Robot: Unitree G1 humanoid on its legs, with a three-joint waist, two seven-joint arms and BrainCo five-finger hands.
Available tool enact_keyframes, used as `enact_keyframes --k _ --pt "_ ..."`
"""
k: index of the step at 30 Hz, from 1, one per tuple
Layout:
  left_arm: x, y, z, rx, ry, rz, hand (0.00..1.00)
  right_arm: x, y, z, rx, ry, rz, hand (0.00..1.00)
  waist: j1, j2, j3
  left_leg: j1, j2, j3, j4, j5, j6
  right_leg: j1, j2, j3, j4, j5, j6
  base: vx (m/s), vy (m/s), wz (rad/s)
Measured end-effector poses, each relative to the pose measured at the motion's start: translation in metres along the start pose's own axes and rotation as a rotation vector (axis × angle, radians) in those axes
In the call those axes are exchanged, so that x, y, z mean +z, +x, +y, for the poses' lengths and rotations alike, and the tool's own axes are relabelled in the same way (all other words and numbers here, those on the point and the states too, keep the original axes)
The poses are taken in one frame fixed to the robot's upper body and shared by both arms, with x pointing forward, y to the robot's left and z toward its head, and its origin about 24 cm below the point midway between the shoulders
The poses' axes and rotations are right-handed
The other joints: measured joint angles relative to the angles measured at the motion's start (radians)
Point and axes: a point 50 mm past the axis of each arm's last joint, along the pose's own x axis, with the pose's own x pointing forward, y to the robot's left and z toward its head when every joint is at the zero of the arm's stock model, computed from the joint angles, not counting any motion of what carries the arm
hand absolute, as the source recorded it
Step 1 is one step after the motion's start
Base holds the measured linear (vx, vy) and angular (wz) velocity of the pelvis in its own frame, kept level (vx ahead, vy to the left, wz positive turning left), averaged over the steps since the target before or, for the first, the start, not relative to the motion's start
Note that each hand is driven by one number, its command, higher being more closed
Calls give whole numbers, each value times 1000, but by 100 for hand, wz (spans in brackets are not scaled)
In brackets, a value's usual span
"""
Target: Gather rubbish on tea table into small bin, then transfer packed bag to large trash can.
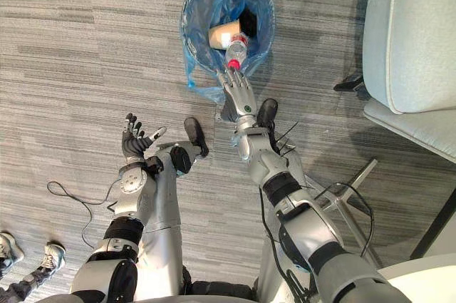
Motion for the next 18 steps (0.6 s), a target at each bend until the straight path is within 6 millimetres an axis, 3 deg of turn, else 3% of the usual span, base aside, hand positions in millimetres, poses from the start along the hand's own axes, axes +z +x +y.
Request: enact_keyframes --k 6,12,18 --pt "12 0 -7 -26 -61 -53 0 -15 4 -4 28 -43 49 100 7 0 0 -60 -34 -29 17 18 8 -48 -32 4 51 -22 12 -63 5 31" --pt "12 0 -6 -23 -63 -50 0 -12 3 -7 2 42 58 100 6 0 0 -57 -29 -31 19 22 9 -43 -26 2 45 -26 18 -54 14 -2" --pt "-4 -7 -11 -33 -42 22 0 -8 -12 -12 -69 219 63 100 1 -1 -1 30 -25 -32 -19 35 0 49 -15 -9 3 -14 -1 -42 7 -2"
